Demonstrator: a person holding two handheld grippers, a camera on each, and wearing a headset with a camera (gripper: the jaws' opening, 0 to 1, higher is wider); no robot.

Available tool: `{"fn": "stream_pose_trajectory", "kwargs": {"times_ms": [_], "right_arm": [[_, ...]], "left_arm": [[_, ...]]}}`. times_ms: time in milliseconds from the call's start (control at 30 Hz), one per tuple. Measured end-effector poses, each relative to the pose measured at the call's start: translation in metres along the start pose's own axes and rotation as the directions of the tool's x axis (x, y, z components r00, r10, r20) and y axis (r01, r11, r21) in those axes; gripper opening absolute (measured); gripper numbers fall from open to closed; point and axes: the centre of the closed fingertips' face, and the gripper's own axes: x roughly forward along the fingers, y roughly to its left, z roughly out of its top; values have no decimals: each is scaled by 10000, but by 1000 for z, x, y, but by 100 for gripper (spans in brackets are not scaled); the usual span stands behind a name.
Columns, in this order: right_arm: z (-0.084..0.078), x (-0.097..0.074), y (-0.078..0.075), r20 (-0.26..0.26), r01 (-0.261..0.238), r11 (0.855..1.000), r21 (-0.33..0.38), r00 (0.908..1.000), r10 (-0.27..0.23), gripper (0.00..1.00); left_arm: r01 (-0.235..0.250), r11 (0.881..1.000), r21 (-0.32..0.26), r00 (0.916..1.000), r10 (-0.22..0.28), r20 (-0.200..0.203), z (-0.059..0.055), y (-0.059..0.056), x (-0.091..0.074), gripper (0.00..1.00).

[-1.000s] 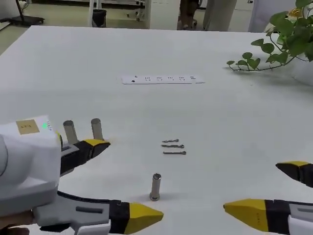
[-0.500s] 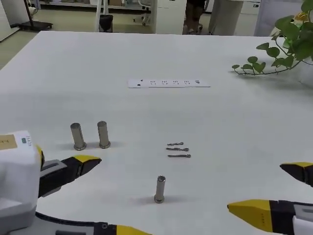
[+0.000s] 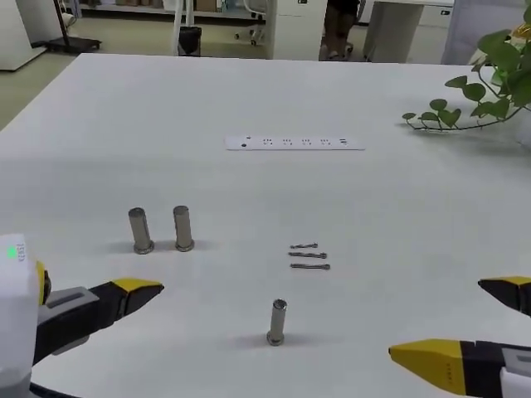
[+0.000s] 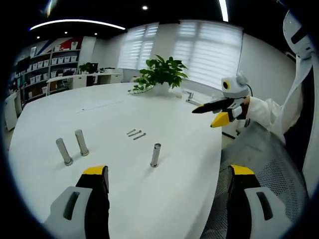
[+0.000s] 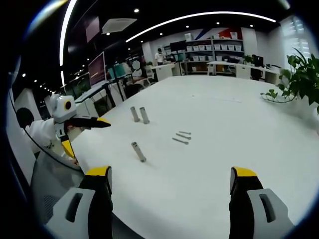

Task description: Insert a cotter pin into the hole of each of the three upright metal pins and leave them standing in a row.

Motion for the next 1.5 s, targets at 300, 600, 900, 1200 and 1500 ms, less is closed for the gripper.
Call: {"fn": "stream_pose_trajectory", "kwargs": {"times_ms": [300, 600, 900, 1200, 1500], "right_arm": [[3, 2, -3, 58, 5, 10000, -2, 10000, -5, 97], [13, 6, -12, 23, -23, 9992, -394, 10000, 24, 96], [39, 22, -26, -829, -736, 9795, -1874, 9948, 588, 92], [70, 41, -26, -1364, -1972, 9335, -2995, 9772, 1627, 82], [103, 74, -35, -1869, -2815, 8729, -3985, 9567, 2231, 77]], "left_arm": [[-80, 9999, -68, 9999, 80, 79, -1, -2, -3, 99], [-197, 9988, 439, 9996, 206, -203, -7, -8, -5, 95], [-151, 9990, 410, 9999, 152, -33, -1, -15, -4, 95], [-352, 9993, 86, 9991, 354, -214, -8, -14, -4, 96], [-748, 9972, 78, 9972, 748, -73, -4, -7, -5, 95]]}}
